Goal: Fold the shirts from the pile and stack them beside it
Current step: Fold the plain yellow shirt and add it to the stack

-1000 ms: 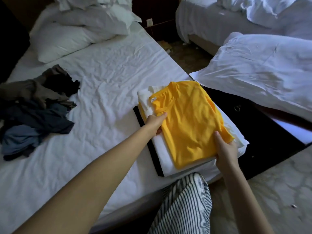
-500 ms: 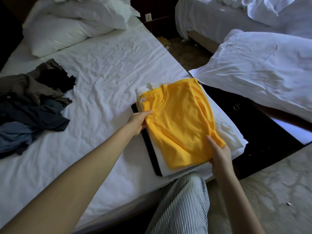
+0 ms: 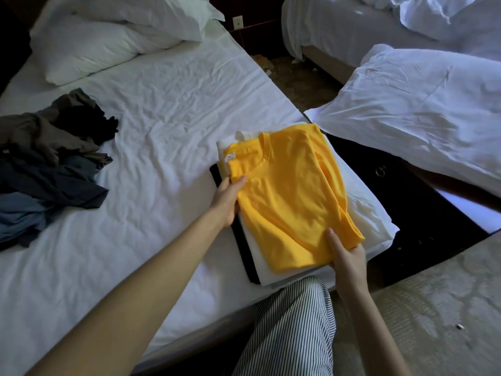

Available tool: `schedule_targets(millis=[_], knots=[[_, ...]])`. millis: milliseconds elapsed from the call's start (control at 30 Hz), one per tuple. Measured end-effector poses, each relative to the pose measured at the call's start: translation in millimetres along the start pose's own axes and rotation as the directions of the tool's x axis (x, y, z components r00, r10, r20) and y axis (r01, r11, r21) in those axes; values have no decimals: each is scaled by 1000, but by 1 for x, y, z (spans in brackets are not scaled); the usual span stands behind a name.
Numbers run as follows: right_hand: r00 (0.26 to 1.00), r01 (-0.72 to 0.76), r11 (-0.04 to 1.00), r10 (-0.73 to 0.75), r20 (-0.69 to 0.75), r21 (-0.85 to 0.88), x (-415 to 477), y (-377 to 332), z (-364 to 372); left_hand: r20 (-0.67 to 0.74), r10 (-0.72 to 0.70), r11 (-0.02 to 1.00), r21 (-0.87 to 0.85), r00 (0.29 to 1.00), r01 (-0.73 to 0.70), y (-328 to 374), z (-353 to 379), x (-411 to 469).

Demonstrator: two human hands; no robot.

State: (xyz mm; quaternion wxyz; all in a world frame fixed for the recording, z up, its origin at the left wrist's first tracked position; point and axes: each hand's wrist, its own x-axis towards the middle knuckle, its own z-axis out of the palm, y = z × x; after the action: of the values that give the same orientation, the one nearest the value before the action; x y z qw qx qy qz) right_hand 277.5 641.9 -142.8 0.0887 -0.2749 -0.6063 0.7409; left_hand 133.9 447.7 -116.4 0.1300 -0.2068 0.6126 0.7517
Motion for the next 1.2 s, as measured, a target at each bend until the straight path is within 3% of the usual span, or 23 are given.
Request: schedule_targets(millis=[133,367,500,567,633,733,800,867,933,1033,1100,1200], knots=[[1000,8,999,-9,-18,-41,-6,-4,3,87,-47,997,59,995,42,-23,-14,-42],[1000,-14,999,14,24,-36,-12,-17,3,286,-49,875,475,957,-98,-31,-11,-84],[998,-46,998,45,-32,-52,-6,-24,-4,168,-69,937,349,983,6,-44,-12,-92],[998,-41,991,33,-62,-131,-6,-23,-5,108,-68,905,425,992,16,-57,-16,-97],[990,29,944,-73,-124,-329,-11,-22,-2,83,-31,841,541,996,-19,-69,-20,-102],[868,241,681,-469,-159,-692,-24,-30,13,71,209,672,714,975,-196,-65,-21,-112],[757,408,433,-652,34,-804,-27,-37,30,171,423,457,808,890,-373,-54,-13,-118],[662,508,119,-687,299,-853,-15,-40,51,312,514,249,837,799,-487,-43,3,-109],[664,532,-115,-558,497,-839,9,-43,67,406,489,97,854,772,-511,-29,23,-88],[767,499,-220,-338,546,-838,56,-39,60,489,335,-107,869,805,-483,-25,33,-39],[783,490,-206,-323,532,-847,78,-27,47,461,236,-151,887,855,-436,-35,26,-14],[777,495,-170,-352,522,-852,91,-13,44,458,225,-173,887,860,-427,-49,22,5]])
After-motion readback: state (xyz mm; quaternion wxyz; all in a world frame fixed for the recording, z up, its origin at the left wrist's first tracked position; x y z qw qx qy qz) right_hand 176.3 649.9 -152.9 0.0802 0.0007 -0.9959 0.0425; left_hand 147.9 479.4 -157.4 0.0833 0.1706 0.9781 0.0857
